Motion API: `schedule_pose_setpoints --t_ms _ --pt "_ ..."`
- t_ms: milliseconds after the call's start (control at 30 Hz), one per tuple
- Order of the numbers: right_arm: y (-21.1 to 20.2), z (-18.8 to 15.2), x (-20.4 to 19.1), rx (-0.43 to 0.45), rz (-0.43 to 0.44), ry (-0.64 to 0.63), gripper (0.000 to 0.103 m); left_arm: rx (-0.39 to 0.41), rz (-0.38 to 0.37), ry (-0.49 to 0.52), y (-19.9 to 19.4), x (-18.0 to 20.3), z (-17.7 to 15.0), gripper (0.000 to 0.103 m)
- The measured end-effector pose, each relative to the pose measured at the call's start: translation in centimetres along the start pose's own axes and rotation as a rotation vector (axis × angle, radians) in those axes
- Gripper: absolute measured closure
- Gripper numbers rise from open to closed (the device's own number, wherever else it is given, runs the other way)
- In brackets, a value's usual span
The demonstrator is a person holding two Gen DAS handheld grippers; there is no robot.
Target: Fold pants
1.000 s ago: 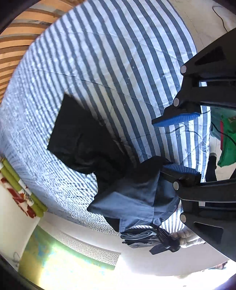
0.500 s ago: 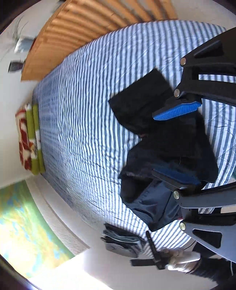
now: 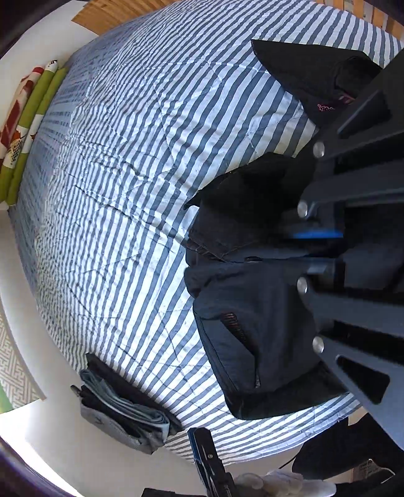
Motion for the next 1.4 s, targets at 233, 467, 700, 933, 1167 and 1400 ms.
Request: schedule_pose_setpoints --t_ms 233,467,700,933,1167,1400 --pt "-8.6 9.7 1.9 0.311 -0.315 -0.013 0.1 0.029 0.004 -0.039 -0.2 -2.5 1.7 0.05" --pt "-20.3 13.7 -5.6 0.58 -0.165 -0.153 0.1 0.122 0.007 -0.089 -4.3 -4.6 3.1 0.049" --pt "-8.0 -0.2 -15.2 0.306 0.221 -0.174 0.099 0.124 -0.018 -0.098 -6.7 -6.2 0.4 0.048" --pt "5.9 -15.7 -20.3 -0.059 0.185 -0.229 0.091 0.03 -0.01 -0.097 -4.6 -6.8 -3.9 0.042" --pt "-2.1 -16.1 -17.6 0.01 0.249 -0.235 0.071 -0.06 -0.045 -0.055 0.8 -4.2 -4.7 0.037" --pt "-11.4 -8.7 -5.2 0.306 0.03 0.09 0.028 -0.035 -0.093 0.031 3.0 1.8 1.4 0.023"
Point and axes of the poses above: each gripper's, at about its wrist camera, not at the fingertips, and y roughly the way its jaws point, x to its right, z to its top, the point moved 3 cm from there along y, roughly the way its jaws point, and after that the axes turned 10 degrees about z, right-handed, at the moved point
